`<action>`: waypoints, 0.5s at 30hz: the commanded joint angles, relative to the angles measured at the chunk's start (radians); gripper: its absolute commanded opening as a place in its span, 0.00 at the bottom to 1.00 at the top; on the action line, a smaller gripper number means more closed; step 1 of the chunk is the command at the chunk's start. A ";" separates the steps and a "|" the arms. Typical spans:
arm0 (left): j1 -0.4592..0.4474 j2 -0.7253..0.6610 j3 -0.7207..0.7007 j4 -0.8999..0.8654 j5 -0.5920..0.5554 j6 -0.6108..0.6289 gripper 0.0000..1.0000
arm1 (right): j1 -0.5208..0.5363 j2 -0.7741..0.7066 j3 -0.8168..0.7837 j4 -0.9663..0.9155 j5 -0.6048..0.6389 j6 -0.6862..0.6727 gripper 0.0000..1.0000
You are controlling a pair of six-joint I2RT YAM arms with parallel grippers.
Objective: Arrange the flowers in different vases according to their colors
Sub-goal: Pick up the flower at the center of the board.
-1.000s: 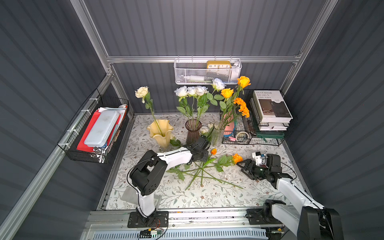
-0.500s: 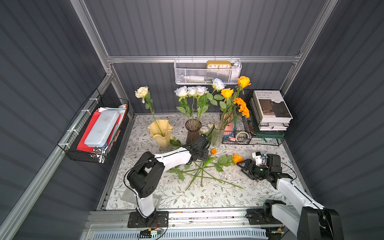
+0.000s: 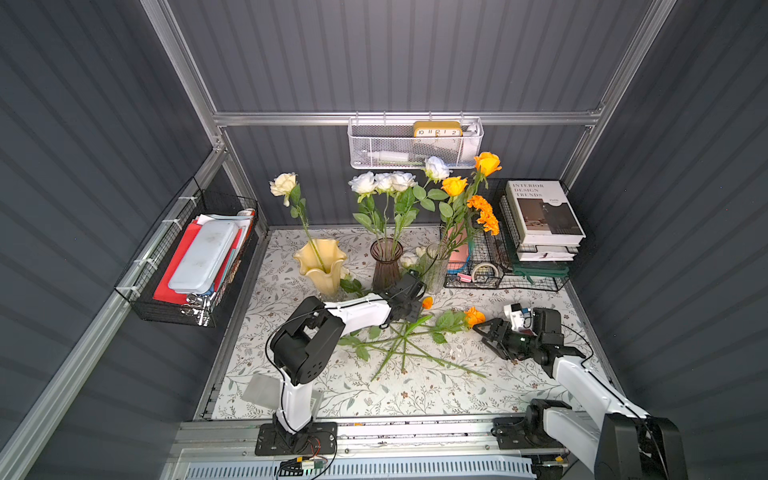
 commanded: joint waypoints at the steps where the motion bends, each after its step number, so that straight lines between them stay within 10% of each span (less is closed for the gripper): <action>1: -0.004 0.028 0.041 0.016 0.001 0.037 0.24 | 0.004 -0.002 -0.011 0.005 -0.002 -0.005 0.72; 15: -0.005 0.124 0.091 -0.008 -0.026 0.045 0.24 | 0.004 -0.007 -0.011 0.000 -0.004 -0.004 0.72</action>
